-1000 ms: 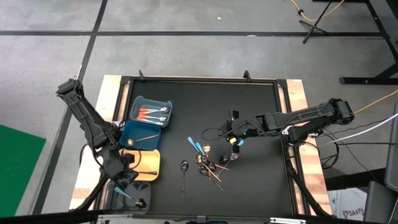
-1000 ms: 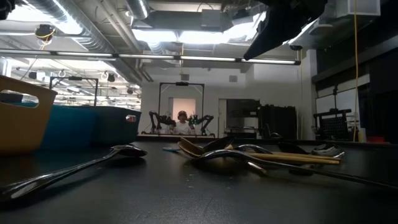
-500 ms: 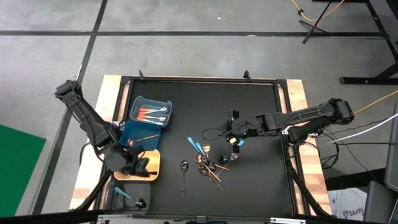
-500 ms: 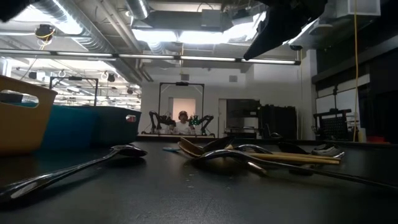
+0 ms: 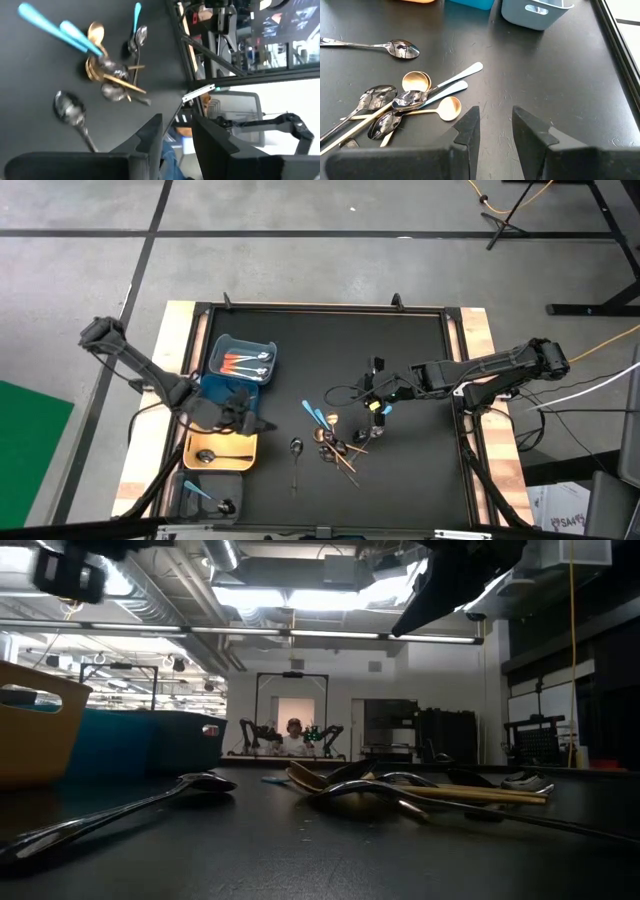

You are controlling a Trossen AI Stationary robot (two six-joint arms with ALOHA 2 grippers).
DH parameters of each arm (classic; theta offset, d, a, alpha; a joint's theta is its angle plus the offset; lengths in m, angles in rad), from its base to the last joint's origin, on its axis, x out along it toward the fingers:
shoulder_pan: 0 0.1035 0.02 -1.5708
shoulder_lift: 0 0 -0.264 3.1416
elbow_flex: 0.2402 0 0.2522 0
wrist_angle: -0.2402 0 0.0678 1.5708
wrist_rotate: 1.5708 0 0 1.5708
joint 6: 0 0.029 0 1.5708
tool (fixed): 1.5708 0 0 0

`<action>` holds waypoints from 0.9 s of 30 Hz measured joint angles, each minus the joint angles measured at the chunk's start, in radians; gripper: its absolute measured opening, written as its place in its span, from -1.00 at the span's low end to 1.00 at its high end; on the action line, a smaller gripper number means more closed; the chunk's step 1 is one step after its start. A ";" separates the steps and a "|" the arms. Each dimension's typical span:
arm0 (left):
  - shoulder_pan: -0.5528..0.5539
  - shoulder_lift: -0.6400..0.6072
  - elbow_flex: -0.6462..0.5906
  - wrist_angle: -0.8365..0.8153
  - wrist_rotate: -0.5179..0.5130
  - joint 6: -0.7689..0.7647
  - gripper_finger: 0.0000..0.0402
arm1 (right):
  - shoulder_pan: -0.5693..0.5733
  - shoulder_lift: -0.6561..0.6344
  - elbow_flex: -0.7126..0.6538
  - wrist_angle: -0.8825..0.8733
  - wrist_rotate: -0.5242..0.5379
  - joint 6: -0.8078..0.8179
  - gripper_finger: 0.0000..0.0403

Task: Sort silverware by color (type)
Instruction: Put the black spoon into the orange bin

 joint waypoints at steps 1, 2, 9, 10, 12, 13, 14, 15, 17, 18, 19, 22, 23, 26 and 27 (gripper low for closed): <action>0.017 0.017 0.000 0.029 0.018 0.029 -0.51 | 0.000 0.000 0.000 0.001 0.000 0.000 -0.49; 0.032 0.035 0.000 0.053 0.034 0.061 -0.51 | 0.000 0.000 0.000 0.001 0.000 0.000 -0.49; 0.094 0.166 0.000 0.209 0.107 0.283 -0.51 | 0.000 0.000 0.000 0.001 0.000 0.000 -0.49; 0.099 0.183 0.000 0.231 0.117 0.317 -0.51 | 0.000 0.000 0.000 0.000 0.000 0.000 -0.49; 0.108 0.213 0.000 0.270 0.135 0.388 -0.51 | 0.000 0.000 0.000 0.001 0.000 0.000 -0.49; 0.112 0.228 0.000 0.287 0.141 0.421 -0.51 | 0.000 0.000 0.000 0.001 0.000 0.000 -0.49; 0.117 0.242 0.000 0.306 0.150 0.453 -0.51 | 0.000 0.000 0.000 0.001 0.000 0.000 -0.49; 0.122 0.254 0.000 0.324 0.158 0.486 -0.51 | 0.000 0.000 0.000 0.001 0.000 0.000 -0.49; 0.128 0.279 0.000 0.358 0.164 0.551 -0.51 | 0.000 0.000 0.000 0.001 0.000 0.001 -0.49; 0.133 0.292 0.006 0.364 0.171 0.583 -0.51 | 0.000 0.000 0.000 0.001 0.000 0.001 -0.49; 0.137 0.307 0.017 0.364 0.183 0.619 -0.51 | 0.000 0.000 0.000 0.001 0.000 0.001 -0.49; 0.153 0.359 0.075 0.366 0.223 0.758 -0.51 | 0.000 0.000 0.000 0.001 0.000 0.002 -0.49; 0.158 0.380 0.102 0.363 0.245 0.817 -0.51 | 0.000 0.000 0.000 0.001 0.000 0.002 -0.49; 0.167 0.445 0.185 0.321 0.320 0.996 -0.51 | 0.000 0.000 0.000 0.001 0.000 0.002 -0.49; 0.168 0.466 0.214 0.305 0.343 1.051 -0.51 | 0.000 0.000 0.000 0.001 0.000 0.002 -0.49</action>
